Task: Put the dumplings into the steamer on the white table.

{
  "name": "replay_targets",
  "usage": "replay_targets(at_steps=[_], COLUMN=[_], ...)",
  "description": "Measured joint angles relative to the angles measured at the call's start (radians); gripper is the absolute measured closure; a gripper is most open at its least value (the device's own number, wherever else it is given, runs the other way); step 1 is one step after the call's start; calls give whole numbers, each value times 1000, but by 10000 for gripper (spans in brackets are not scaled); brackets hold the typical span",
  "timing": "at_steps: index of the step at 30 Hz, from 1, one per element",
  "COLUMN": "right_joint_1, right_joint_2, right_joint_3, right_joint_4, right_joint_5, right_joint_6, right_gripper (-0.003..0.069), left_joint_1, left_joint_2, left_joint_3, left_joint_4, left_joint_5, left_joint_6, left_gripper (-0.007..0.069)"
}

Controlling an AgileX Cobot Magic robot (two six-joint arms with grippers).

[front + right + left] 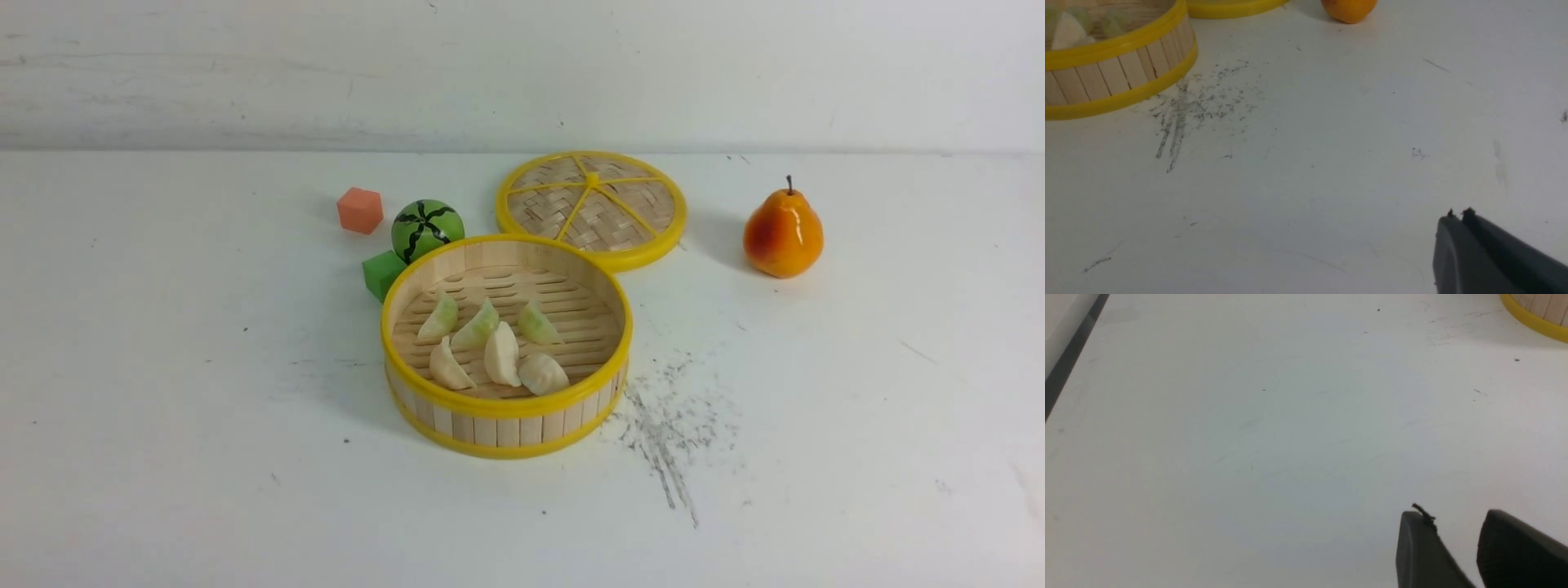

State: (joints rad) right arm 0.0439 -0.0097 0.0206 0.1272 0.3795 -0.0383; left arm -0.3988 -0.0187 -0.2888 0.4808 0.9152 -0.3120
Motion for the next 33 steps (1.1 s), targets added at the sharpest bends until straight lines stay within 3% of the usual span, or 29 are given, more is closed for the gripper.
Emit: replay_targets(at_steps=[18,29,33], right_joint_1=[-2,-3,-3], right_joint_2=[0,0,0], right_joint_3=[0,-1,-1], right_joint_4=[0,1,1], right_joint_5=[0,0,1], right_joint_6=[0,0,0], right_gripper=[642,629,622], left_joint_1=[25,331,357], left_joint_2=[0,0,0], left_joint_3=[86,245,309], left_joint_4=[-31,-221,-342], left_joint_5=[-8,-803,-847], left_joint_6=[-1,50,57], left_gripper=[396,406,433])
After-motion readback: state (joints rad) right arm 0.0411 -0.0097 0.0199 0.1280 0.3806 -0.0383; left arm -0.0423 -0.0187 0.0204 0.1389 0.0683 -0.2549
